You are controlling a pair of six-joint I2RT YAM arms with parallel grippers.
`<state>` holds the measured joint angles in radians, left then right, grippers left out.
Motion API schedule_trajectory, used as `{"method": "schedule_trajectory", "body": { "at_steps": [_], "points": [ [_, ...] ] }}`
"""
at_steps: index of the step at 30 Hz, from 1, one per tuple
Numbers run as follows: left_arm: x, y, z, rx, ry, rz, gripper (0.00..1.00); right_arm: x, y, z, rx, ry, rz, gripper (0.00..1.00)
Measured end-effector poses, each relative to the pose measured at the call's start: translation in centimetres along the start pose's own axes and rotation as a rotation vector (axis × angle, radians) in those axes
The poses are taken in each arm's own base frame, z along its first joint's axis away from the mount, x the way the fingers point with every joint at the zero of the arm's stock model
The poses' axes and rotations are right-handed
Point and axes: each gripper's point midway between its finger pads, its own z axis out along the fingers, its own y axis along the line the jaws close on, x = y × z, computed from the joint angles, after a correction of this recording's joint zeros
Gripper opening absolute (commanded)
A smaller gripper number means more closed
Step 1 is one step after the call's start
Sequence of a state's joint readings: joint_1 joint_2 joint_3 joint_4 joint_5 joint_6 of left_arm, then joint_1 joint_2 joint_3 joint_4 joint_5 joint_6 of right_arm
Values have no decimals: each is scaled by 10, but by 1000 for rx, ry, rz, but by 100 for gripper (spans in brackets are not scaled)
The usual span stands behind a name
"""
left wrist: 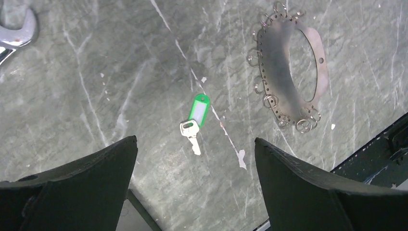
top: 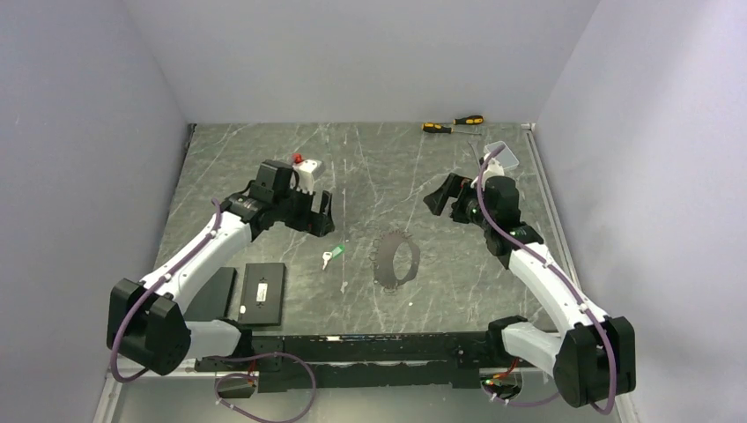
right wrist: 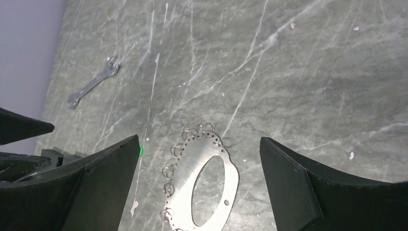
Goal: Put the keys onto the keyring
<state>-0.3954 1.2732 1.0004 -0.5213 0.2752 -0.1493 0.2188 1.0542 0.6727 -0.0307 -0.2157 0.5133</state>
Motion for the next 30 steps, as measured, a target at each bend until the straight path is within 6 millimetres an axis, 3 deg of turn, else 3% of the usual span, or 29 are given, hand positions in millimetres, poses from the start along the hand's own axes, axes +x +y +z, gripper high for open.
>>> {"method": "schedule_trajectory", "body": {
  "at_steps": [8, 17, 22, 30],
  "points": [
    [12, -22, 9, 43, 45, 82, 96, 12, -3, 5, 49, 104, -4, 100],
    [14, -28, 9, 55, 52, 107, 96, 47, 7, 8, 55, 243, -144, 100],
    [16, -30, 8, 60, 49, 125, 99, 66, 24, 7, 43, 294, -258, 100],
    [17, -31, -3, 63, -6, 167, 99, 78, 54, 12, 7, 308, -406, 100]
  ]
}}
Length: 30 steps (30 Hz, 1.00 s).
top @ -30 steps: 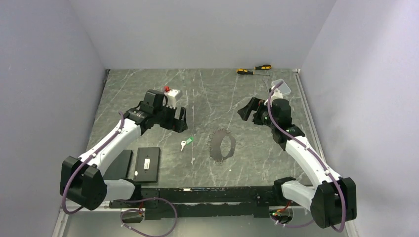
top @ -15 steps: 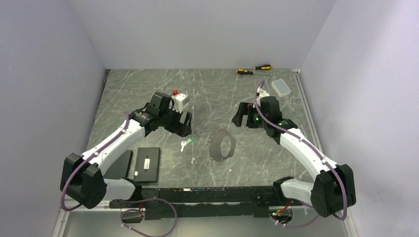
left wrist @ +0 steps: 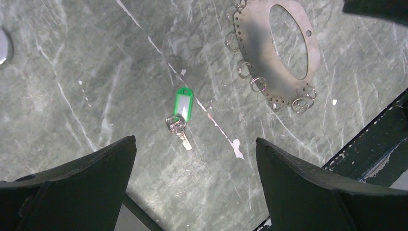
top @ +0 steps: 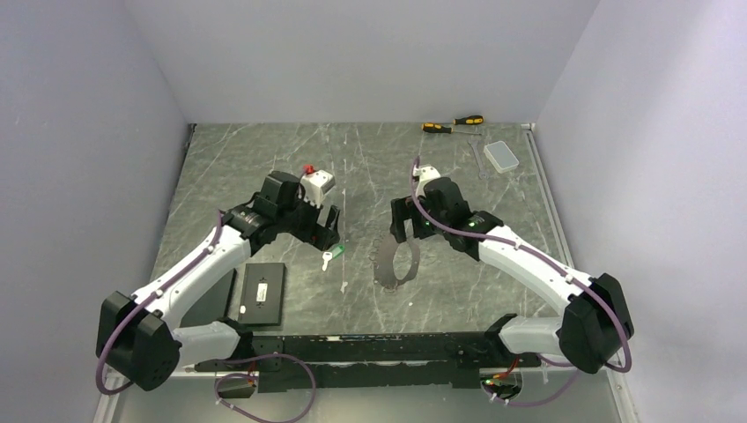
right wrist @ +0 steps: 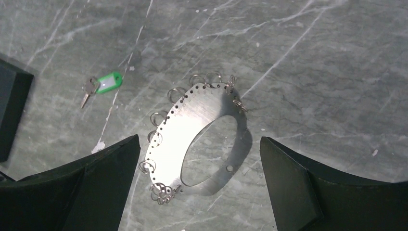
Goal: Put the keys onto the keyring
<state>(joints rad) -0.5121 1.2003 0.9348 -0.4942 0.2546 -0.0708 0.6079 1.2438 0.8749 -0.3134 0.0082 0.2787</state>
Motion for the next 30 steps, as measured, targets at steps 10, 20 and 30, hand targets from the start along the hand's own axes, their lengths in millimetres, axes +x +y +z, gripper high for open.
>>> {"method": "schedule_trajectory", "body": {
  "at_steps": [10, 20, 30],
  "points": [
    [-8, 7, -5, -44, -40, 19, 97, 10, 20, 4, -96, 34, -118, 100],
    [-8, 13, -6, -79, -38, 36, 95, 32, 35, 26, -160, 134, -155, 97],
    [-7, 16, -6, -94, -35, 37, 94, 28, -1, 49, 69, 138, -179, 83]
  ]
}}
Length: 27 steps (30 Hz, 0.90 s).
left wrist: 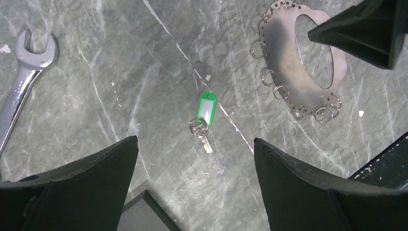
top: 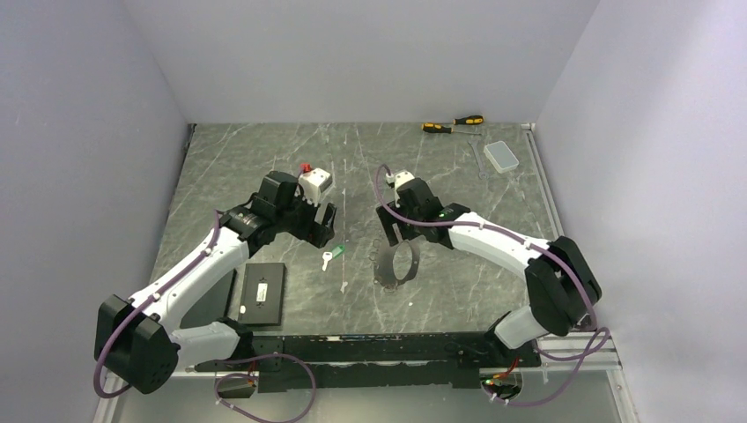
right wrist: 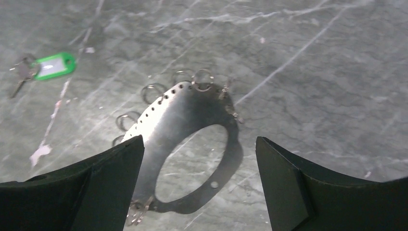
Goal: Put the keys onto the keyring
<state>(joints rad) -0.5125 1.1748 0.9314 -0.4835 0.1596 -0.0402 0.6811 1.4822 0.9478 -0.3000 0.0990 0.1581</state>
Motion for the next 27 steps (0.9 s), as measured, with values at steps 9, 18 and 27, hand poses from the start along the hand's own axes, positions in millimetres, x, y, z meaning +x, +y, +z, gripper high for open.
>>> {"method": "schedule_trajectory", "body": {
  "at_steps": [9, 18, 27],
  "points": [
    [3, 0, 3, 1, 14, -2, 91, 6, -35, 13, 99, 32, 30, 56],
    [8, 0, 9, 9, 39, -6, 85, 17, -39, 29, 26, 74, 75, 51],
    [20, 0, 19, 20, 95, -16, 82, 26, -36, 35, -57, 81, 105, 47]
  ]
}}
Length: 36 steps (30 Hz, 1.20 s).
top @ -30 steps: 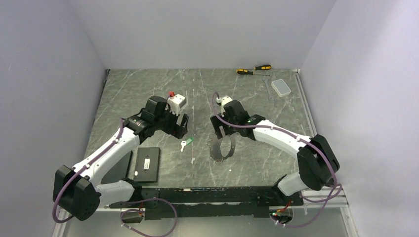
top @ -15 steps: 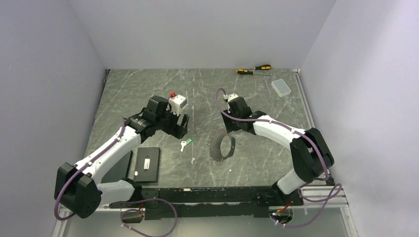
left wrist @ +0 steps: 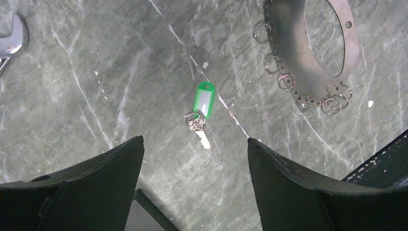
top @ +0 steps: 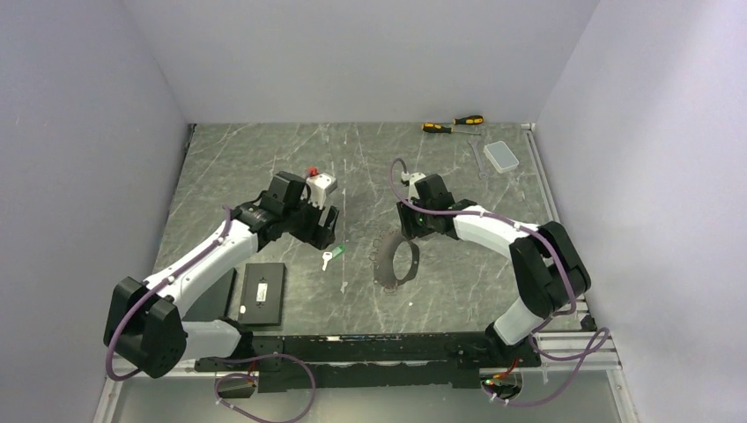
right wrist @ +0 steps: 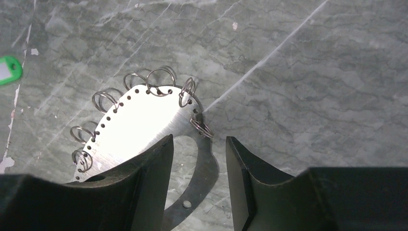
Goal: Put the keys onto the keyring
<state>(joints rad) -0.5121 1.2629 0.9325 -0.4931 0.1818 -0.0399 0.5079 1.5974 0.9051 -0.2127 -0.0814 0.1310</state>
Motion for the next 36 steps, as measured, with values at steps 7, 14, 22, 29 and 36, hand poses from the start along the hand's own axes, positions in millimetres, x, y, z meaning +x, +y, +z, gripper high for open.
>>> {"method": "schedule_trajectory", "body": {
  "at_steps": [7, 14, 22, 29, 36],
  "points": [
    [-1, 0, 2, 5, 10, -1, 77, 1, -1, 10, -20, 2, 10, 39],
    [1, 0, 4, 5, 19, -1, 77, 6, -9, 17, -7, 19, 28, 36],
    [1, 0, 4, 5, 21, -1, 77, 12, -9, 23, -15, 40, 31, 28],
    [2, 0, 5, 4, 27, -2, 76, 11, -4, 25, -45, 41, 28, 5],
    [3, 0, 6, 4, 31, -3, 76, 10, 1, 25, -67, 38, 19, 0]
  ]
}}
